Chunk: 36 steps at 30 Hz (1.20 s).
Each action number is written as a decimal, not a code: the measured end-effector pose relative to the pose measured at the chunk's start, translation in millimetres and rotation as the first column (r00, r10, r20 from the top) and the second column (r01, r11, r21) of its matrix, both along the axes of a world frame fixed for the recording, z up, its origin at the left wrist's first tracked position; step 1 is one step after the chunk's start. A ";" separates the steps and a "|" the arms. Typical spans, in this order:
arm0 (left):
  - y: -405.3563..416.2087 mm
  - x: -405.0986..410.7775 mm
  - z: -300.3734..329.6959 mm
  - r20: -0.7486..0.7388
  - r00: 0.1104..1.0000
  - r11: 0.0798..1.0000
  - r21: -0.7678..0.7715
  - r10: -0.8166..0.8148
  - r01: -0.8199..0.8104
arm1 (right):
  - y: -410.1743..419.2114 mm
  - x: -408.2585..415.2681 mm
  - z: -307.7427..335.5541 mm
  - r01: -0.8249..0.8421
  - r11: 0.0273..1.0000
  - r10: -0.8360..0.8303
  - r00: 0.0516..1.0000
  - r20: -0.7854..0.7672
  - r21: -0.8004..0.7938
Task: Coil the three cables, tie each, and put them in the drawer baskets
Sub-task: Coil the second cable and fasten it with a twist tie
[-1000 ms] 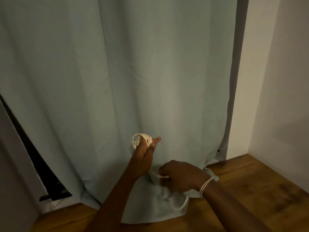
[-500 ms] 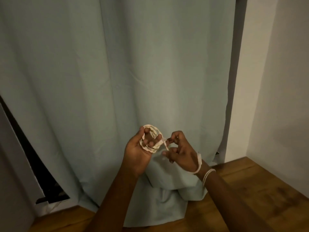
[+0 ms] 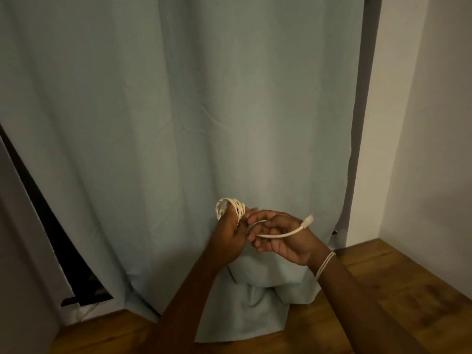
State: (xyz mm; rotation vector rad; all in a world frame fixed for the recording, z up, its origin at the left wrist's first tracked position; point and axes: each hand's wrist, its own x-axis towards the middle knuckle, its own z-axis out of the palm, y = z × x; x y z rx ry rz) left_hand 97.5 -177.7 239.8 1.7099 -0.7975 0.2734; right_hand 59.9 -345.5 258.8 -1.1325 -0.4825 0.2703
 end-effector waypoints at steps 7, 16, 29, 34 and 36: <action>0.8 -16.5 11.1 -0.261 0.918 0.945 0.054 -0.300 0.324 | -16.7 9.2 -0.8 0.042 0.935 -0.042 0.999 -0.007 0.352; 8.2 -13.1 14.5 -0.423 0.834 0.917 -0.335 -0.353 0.219 | -55.5 9.7 -11.1 -0.022 0.979 -0.001 0.994 0.112 0.203; -6.6 -5.5 21.5 -0.540 0.655 0.765 -0.638 -0.529 0.092 | 4.9 2.4 -14.8 0.581 0.802 -0.540 0.805 0.245 -0.139; -13.7 -7.1 9.6 -0.529 0.662 0.752 -0.655 -0.530 0.078 | 34.6 -4.2 -25.5 0.674 0.719 -0.589 0.720 0.368 -0.167; -14.2 -9.8 14.7 -0.574 0.712 0.835 -0.550 -0.405 0.031 | 37.8 0.0 -30.1 0.771 0.620 -0.643 0.604 0.471 -0.144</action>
